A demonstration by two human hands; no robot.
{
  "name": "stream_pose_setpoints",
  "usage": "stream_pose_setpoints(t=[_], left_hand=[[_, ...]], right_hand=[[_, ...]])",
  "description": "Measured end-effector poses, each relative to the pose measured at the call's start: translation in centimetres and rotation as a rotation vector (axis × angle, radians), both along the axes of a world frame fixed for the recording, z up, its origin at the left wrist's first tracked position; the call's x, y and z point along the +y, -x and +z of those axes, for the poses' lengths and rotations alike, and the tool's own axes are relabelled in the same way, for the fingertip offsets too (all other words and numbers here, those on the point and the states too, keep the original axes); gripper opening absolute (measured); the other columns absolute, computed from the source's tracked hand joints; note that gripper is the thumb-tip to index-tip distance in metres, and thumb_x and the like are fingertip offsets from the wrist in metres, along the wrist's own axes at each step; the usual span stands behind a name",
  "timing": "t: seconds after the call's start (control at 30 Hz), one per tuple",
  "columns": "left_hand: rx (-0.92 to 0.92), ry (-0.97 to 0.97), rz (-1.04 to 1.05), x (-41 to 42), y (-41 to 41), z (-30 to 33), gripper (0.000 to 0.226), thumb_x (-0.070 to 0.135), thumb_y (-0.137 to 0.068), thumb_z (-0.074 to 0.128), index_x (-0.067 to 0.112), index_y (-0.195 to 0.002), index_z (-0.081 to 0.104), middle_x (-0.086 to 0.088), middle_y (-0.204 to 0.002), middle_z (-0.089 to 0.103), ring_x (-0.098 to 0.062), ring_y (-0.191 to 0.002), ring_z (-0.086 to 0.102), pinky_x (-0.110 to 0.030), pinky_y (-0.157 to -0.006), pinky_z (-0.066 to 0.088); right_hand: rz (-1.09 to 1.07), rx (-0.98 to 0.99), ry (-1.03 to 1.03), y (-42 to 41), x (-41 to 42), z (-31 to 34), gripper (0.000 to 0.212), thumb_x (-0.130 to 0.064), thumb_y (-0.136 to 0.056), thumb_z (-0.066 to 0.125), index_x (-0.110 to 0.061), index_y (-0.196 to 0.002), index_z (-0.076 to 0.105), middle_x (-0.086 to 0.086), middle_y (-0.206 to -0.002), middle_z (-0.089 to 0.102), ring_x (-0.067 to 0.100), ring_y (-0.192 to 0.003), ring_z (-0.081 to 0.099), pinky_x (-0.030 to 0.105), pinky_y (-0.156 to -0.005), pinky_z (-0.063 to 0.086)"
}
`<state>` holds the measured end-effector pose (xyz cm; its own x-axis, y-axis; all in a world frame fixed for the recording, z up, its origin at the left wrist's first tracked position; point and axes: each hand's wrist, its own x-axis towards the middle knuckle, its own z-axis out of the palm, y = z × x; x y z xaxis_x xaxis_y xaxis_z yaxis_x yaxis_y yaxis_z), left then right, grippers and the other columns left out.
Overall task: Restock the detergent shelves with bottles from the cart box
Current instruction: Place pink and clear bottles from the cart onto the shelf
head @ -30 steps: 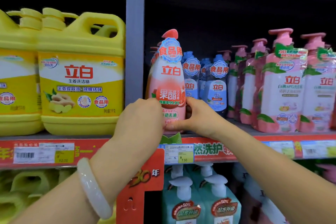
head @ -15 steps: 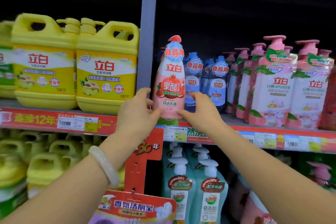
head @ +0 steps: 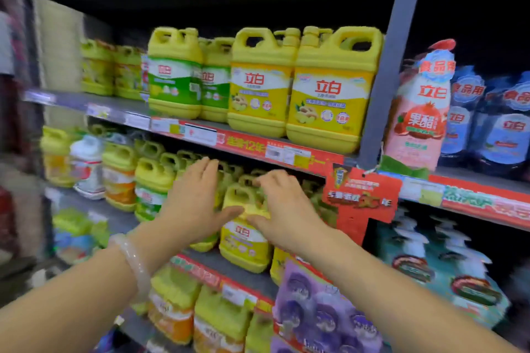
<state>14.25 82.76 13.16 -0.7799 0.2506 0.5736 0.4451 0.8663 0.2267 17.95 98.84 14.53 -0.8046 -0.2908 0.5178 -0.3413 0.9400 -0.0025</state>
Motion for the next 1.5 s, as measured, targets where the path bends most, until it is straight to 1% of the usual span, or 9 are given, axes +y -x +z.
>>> stream_pose_setpoints(t=[0.17, 0.23, 0.4, 0.6, 0.77, 1.03, 1.2, 1.33, 1.5], left_hand=[[0.016, 0.155, 0.249, -16.3, 0.0, -3.2, 0.113, 0.081, -0.066, 0.035, -0.003, -0.141, 0.034, -0.021, -0.143, 0.041, -0.035, -0.132, 0.041, -0.041, -0.107, 0.038], [-0.095, 0.189, 0.337, -23.6, -0.2, -4.9, 0.116, 0.083, -0.065, 0.031, 0.002, -0.147, 0.022, -0.017, -0.151, 0.028, -0.031, -0.140, 0.027, -0.041, -0.112, 0.030], [-0.348, 0.223, 0.552, -40.4, -2.5, -9.6, 0.107, 0.070, -0.077, 0.052, 0.008, -0.151, 0.006, -0.012, -0.159, 0.003, -0.028, -0.147, 0.003, -0.040, -0.120, 0.012], [-0.580, 0.113, 0.735, -54.9, -5.0, -14.3, 0.097, 0.065, -0.081, 0.054, 0.011, -0.150, 0.013, -0.012, -0.157, 0.014, -0.029, -0.145, 0.012, -0.037, -0.118, 0.017], [-0.736, 0.060, 0.806, -62.1, -4.2, -17.5, 0.089, 0.058, -0.089, 0.047, 0.009, -0.151, 0.005, -0.013, -0.159, 0.004, -0.028, -0.147, 0.003, -0.036, -0.118, 0.010], [-0.765, 0.053, 0.779, -71.9, 7.8, -20.0, 0.085, 0.053, -0.089, 0.052, 0.011, -0.150, 0.010, -0.011, -0.158, 0.012, -0.027, -0.145, 0.012, -0.034, -0.117, 0.015], [-0.832, 0.082, 0.787, -79.3, 18.3, -19.8, 0.086, 0.054, -0.088, 0.054, 0.011, -0.150, 0.013, -0.010, -0.158, 0.013, -0.027, -0.145, 0.013, -0.035, -0.117, 0.017], [-0.791, 0.104, 0.782, -84.9, 25.1, -20.2, 0.087, 0.056, -0.084, 0.057, 0.013, -0.150, 0.019, -0.010, -0.153, 0.026, -0.028, -0.140, 0.025, -0.037, -0.115, 0.025], [-0.869, 0.131, 0.743, -90.4, 32.2, -22.5, 0.084, 0.056, -0.084, 0.057, 0.015, -0.148, 0.022, -0.010, -0.152, 0.026, -0.029, -0.138, 0.026, -0.040, -0.114, 0.029]], right_hand=[[0.150, -0.141, -0.058, 4.3, -15.2, -2.7, 0.060, -0.044, -0.083, 0.063, -0.011, -0.130, 0.043, 0.010, -0.130, 0.042, 0.028, -0.125, 0.037, 0.033, -0.104, 0.031], [0.237, -0.200, -0.065, 5.5, -23.0, -4.1, 0.061, -0.047, -0.083, 0.061, -0.010, -0.128, 0.043, 0.011, -0.129, 0.042, 0.028, -0.125, 0.038, 0.033, -0.103, 0.033], [0.462, -0.360, -0.154, 6.6, -41.2, -9.4, 0.061, -0.043, -0.083, 0.063, -0.010, -0.129, 0.041, 0.011, -0.132, 0.041, 0.028, -0.129, 0.035, 0.033, -0.104, 0.031], [0.627, -0.549, -0.268, 6.7, -55.2, -15.9, 0.064, -0.037, -0.084, 0.064, -0.010, -0.135, 0.037, 0.011, -0.138, 0.036, 0.030, -0.133, 0.029, 0.040, -0.110, 0.031], [0.680, -0.679, -0.289, 9.9, -62.8, -19.6, 0.063, -0.034, -0.084, 0.064, -0.010, -0.136, 0.037, 0.010, -0.138, 0.036, 0.030, -0.134, 0.027, 0.043, -0.110, 0.032], [0.685, -0.715, -0.292, 23.0, -74.1, -23.5, 0.053, -0.036, -0.084, 0.065, -0.008, -0.124, 0.043, 0.014, -0.131, 0.040, 0.033, -0.126, 0.035, 0.041, -0.102, 0.036], [0.625, -0.751, -0.270, 34.0, -81.8, -23.8, 0.062, -0.039, -0.082, 0.067, -0.009, -0.130, 0.042, 0.015, -0.136, 0.041, 0.034, -0.127, 0.038, 0.040, -0.102, 0.039], [0.569, -0.779, -0.258, 41.1, -86.0, -23.9, 0.055, -0.035, -0.083, 0.066, -0.012, -0.128, 0.044, 0.012, -0.135, 0.043, 0.031, -0.125, 0.041, 0.039, -0.098, 0.040], [0.542, -0.808, -0.290, 47.7, -90.4, -26.6, 0.062, -0.038, -0.082, 0.066, -0.012, -0.132, 0.041, 0.013, -0.138, 0.040, 0.030, -0.128, 0.037, 0.038, -0.104, 0.036]])
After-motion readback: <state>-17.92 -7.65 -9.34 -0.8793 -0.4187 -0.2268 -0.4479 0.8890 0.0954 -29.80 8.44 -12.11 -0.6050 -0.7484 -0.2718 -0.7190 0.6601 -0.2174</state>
